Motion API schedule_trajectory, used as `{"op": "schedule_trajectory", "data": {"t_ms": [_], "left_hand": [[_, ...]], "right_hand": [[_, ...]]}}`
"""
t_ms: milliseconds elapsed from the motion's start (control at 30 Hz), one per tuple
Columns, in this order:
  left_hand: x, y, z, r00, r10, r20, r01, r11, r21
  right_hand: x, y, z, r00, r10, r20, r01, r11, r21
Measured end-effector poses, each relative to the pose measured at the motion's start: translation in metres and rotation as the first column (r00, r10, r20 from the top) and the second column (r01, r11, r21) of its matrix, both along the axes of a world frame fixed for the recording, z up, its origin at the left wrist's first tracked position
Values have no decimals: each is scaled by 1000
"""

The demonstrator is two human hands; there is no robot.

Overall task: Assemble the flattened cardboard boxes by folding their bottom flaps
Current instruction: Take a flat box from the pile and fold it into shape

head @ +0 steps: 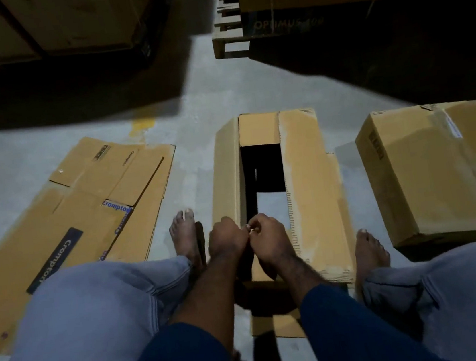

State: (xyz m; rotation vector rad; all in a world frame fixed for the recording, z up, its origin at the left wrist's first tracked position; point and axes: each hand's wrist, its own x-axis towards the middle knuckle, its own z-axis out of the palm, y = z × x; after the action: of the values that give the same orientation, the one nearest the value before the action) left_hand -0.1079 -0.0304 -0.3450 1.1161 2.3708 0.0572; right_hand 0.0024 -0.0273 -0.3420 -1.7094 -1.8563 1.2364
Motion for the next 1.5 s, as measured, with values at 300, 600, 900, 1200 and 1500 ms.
{"op": "schedule_trajectory", "data": {"t_ms": [300, 600, 900, 1200, 1500], "left_hand": [[-23, 45, -9, 927, -367, -78, 354, 924, -146], [-35, 41, -18, 905, -404, 134, 409, 912, -14], [-76, 84, 3, 799, -164, 578, 429, 830, -357], [-60, 167, 1, 978, -193, 85, 189, 981, 47], [-59, 183, -18, 958, -286, 8, 284, 955, 81]], "right_hand": [[-24, 44, -22, 994, -111, -17, 109, 992, -64], [-60, 108, -19, 894, 34, 447, -51, 998, 25], [-66, 130, -21, 863, 127, 489, -148, 989, 5], [-64, 121, -36, 862, 72, 502, -110, 993, 46], [-45, 131, -47, 952, 224, 208, -229, 973, 0]]}}
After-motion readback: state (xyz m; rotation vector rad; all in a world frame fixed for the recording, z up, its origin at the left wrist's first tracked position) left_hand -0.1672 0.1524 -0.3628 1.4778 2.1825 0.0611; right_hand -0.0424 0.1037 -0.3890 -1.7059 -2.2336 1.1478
